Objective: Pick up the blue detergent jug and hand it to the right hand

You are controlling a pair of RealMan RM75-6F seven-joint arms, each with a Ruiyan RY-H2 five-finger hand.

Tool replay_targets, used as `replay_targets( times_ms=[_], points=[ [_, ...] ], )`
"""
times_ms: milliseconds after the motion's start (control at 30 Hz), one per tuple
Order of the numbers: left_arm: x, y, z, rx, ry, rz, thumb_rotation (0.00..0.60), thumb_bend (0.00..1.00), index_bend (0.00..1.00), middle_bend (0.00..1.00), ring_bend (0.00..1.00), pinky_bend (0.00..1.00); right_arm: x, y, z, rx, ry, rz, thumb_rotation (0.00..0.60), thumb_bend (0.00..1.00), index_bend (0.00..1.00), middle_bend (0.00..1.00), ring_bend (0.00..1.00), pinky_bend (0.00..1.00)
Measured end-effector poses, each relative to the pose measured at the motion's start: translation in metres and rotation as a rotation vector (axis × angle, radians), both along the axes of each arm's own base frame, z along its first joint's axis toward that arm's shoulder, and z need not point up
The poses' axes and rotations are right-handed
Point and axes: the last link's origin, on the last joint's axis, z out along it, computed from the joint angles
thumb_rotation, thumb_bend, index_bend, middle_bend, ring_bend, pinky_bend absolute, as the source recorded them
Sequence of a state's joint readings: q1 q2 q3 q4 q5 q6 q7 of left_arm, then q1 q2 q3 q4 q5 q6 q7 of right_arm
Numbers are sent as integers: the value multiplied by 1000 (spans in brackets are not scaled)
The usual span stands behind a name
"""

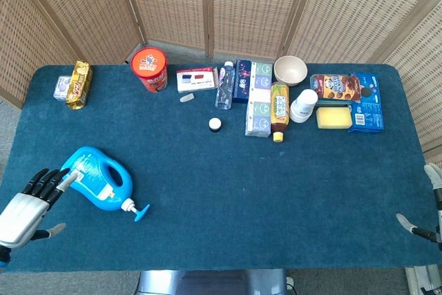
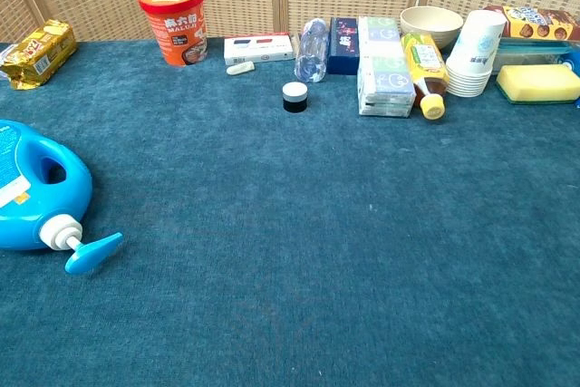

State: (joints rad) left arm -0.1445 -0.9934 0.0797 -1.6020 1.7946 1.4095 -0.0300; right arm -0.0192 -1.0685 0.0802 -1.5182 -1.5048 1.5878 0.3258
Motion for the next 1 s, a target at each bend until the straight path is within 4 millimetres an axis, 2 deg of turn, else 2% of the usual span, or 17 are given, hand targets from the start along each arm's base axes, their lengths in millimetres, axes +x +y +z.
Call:
replay_targets(
  times_ms=[267, 533, 767, 1000],
  points=[
    [1, 2, 4, 25, 29, -6, 600, 18, 0, 0, 0, 0, 0, 0, 1, 5, -12, 3, 600, 0, 0, 0, 0, 0],
    [4, 5, -8, -16, 129, -62, 600, 18, 0, 0, 0, 0, 0, 0, 3, 0, -26, 4, 600, 0, 0, 0, 0, 0],
    [16, 30, -53, -111, 201, -187, 600, 18, 0, 0, 0, 0, -1, 1, 5, -5, -30, 3, 600, 0, 0, 0, 0, 0],
    [25, 45, -100, -175, 323, -276, 600, 18, 0, 0, 0, 0, -3, -1, 6, -6, -37, -5, 600, 0, 0, 0, 0, 0]
  ],
)
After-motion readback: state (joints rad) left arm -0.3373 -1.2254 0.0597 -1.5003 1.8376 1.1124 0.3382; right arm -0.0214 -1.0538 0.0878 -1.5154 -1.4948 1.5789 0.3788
